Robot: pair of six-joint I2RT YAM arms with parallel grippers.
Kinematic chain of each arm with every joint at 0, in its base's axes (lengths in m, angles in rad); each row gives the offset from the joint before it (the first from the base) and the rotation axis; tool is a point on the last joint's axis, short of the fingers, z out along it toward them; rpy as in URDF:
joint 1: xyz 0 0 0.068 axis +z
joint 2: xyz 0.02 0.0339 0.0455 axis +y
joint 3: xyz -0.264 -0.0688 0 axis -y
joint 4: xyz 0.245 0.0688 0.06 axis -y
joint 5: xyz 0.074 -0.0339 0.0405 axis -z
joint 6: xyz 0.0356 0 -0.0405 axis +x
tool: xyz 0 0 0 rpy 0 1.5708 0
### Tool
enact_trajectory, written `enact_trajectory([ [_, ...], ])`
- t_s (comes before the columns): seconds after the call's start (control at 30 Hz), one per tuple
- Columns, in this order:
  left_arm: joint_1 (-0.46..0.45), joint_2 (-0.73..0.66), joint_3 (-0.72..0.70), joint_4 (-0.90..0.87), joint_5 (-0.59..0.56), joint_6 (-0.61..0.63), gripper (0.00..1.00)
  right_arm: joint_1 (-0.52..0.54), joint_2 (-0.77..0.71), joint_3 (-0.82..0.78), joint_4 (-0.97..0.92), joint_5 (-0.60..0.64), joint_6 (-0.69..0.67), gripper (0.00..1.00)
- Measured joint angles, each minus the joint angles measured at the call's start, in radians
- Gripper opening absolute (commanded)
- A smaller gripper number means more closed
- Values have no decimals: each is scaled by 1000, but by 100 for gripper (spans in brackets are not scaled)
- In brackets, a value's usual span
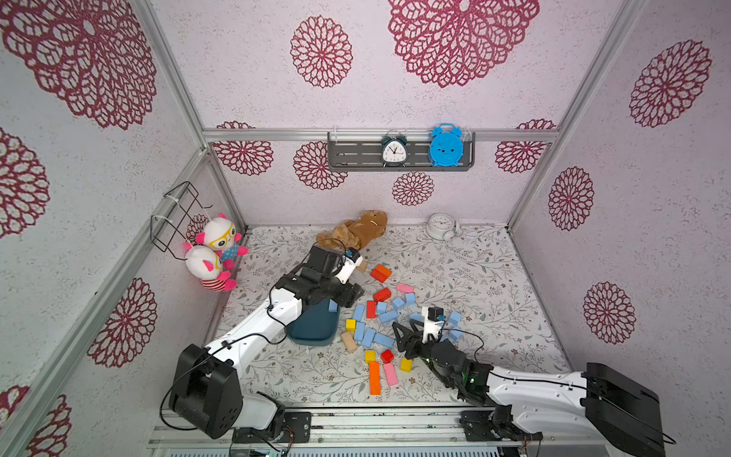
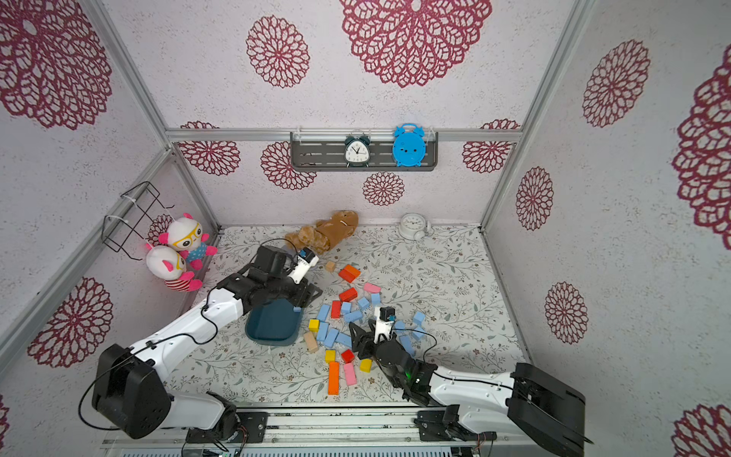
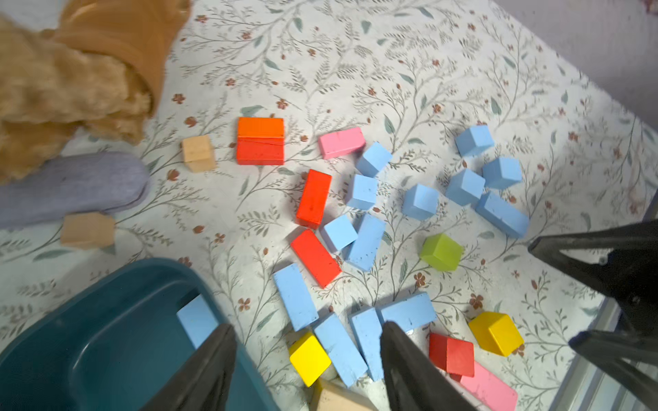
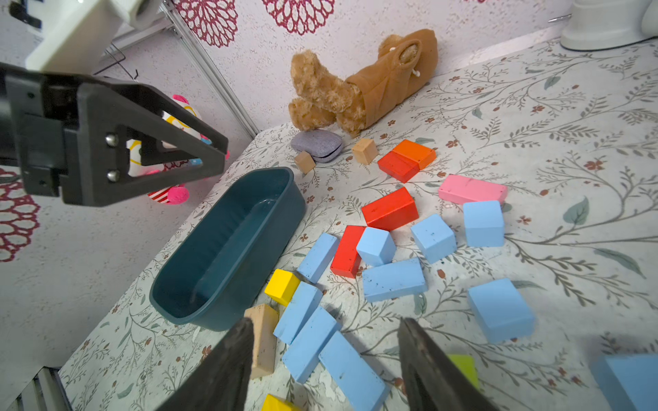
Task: Pick out the blue building blocks
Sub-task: Pick up the building block from the center of the board.
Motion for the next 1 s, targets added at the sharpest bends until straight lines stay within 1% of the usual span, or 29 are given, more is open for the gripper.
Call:
enact_trajectory([
  [0.1, -64, 103, 33, -27, -45, 93, 68, -2, -45, -55, -16, 10, 25, 67],
  [0.17, -86, 183, 67, -56, -70, 150, 68, -2, -61, -86, -24, 26, 45, 67],
  [0.27, -101, 306, 143, -106, -111, 219, 69, -4, -65, -106, -48, 50, 76, 66],
  [0.4, -98, 413, 226, -161, -190, 331, 70, -5, -56, -98, -69, 61, 97, 66],
  [0.5, -86, 444, 251, -195, -214, 433, 73, -5, -39, -94, -65, 63, 105, 66],
  [0.67, -56, 480, 303, -236, -210, 595, 81, -5, -3, -93, -59, 61, 107, 67],
  [0.8, -27, 480, 287, -259, -206, 739, 83, -5, 12, -68, -62, 58, 106, 67],
  [0.9, -14, 483, 263, -281, -201, 793, 86, -5, 18, -58, -55, 57, 106, 66],
  [1.0, -9, 514, 264, -288, -188, 810, 89, -5, 31, -58, -52, 57, 106, 66],
])
